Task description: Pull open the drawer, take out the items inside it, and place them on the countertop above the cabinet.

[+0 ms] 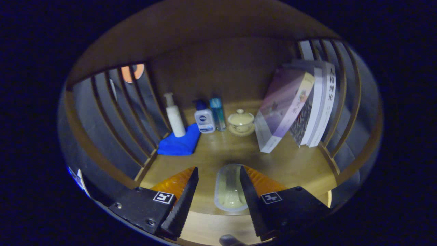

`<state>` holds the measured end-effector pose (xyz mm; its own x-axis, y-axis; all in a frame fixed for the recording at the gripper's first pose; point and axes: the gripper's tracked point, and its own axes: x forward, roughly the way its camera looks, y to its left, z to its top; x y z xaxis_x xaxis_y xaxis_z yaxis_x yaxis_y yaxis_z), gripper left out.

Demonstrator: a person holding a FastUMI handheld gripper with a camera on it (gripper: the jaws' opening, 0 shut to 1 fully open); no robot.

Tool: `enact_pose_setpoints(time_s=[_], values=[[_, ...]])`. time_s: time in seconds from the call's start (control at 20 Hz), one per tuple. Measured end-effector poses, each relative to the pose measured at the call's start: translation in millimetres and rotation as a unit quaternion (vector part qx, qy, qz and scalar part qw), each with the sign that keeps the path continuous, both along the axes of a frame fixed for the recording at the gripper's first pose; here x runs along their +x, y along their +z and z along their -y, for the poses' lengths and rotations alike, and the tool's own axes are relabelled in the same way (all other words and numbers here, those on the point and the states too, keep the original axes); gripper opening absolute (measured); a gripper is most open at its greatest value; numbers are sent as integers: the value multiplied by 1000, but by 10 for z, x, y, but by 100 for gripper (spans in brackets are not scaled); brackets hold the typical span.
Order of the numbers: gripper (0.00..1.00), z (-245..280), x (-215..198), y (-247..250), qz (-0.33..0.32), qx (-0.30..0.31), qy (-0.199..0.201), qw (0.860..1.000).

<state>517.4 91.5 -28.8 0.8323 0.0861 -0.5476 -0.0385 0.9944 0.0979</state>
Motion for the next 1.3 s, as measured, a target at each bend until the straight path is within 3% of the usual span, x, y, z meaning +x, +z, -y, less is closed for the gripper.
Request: enact_pose_setpoints(time_s=[0.1,0.35,0.7,1.1,1.3], values=[[79,-213,-195,189,44,3,20,999],[98,-515,-736,415,135,5,45,990],[98,-612,-1637,403,224,4,66,972],[99,-171,-2490,-48,262,-16,8,965],[99,107,-2713,-419,254,-41,-26,966]])
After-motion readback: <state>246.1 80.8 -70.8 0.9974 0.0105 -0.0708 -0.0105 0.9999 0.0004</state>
